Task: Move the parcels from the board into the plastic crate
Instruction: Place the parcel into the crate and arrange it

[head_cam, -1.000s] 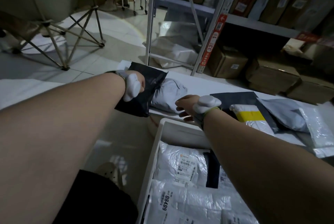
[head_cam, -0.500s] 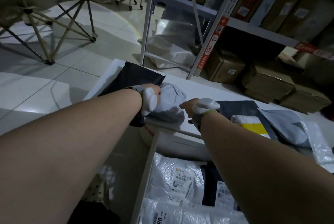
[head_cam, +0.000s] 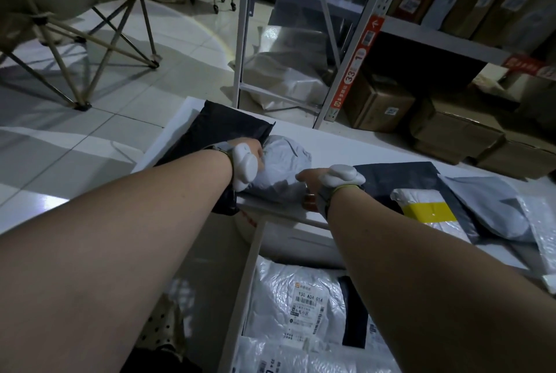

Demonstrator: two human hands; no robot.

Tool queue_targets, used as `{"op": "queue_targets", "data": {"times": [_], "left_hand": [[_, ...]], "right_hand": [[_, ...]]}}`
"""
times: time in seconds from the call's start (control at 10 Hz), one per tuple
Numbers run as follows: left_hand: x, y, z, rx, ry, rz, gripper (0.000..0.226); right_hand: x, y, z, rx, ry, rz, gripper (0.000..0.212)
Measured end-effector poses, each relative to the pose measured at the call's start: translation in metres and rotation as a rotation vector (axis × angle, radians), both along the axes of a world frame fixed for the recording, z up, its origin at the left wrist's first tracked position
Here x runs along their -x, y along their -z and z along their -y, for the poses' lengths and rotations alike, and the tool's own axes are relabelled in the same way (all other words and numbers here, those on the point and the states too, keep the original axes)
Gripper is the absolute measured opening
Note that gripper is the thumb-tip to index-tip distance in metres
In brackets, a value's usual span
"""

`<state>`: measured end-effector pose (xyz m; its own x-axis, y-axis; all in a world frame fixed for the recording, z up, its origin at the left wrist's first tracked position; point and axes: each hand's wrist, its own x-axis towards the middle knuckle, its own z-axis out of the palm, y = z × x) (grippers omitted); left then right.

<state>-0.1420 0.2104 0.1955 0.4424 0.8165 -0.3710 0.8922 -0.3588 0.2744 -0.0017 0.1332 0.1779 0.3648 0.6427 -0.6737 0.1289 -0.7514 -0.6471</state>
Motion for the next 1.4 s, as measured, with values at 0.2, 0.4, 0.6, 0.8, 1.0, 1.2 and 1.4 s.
{"op": "queue_targets", "data": {"times": [0.2, 0.4, 0.6, 0.8, 1.0, 1.2, 1.4], "left_hand": [[-0.003, 0.002, 0.002, -0.015, 0.017, 0.017, 0.033], [-0.004, -0.005, 0.005, 0.031, 0.028, 0.043, 0.035], [-0.006, -0.012, 0.012, 0.022, 0.078, 0.095, 0.018], [-0.022, -0.026, 0.042, -0.051, 0.109, 0.221, 0.043], [-0.035, -0.023, 0.088, -0.046, 0.306, 0.229, 0.097], [-0.043, -0.031, 0.127, -0.206, 0.392, 0.203, 0.101], [-0.035, -0.029, 0.16, -0.29, 0.488, 0.234, 0.088]], "right_hand": [[-0.01, 0.014, -0.002, -0.08, 0.207, -0.119, 0.027], [0.005, 0.007, 0.002, -0.057, 0.154, -0.175, 0.033], [-0.003, 0.004, -0.002, -0.133, 0.135, -0.021, 0.033], [-0.022, -0.01, 0.022, -0.241, 0.23, -0.054, 0.017], [-0.034, -0.016, 0.068, -0.323, 0.364, -0.19, 0.043], [-0.035, -0.031, 0.112, -0.421, 0.508, -0.454, 0.03], [-0.039, -0.046, 0.17, -0.473, 0.612, -0.609, 0.021]]}}
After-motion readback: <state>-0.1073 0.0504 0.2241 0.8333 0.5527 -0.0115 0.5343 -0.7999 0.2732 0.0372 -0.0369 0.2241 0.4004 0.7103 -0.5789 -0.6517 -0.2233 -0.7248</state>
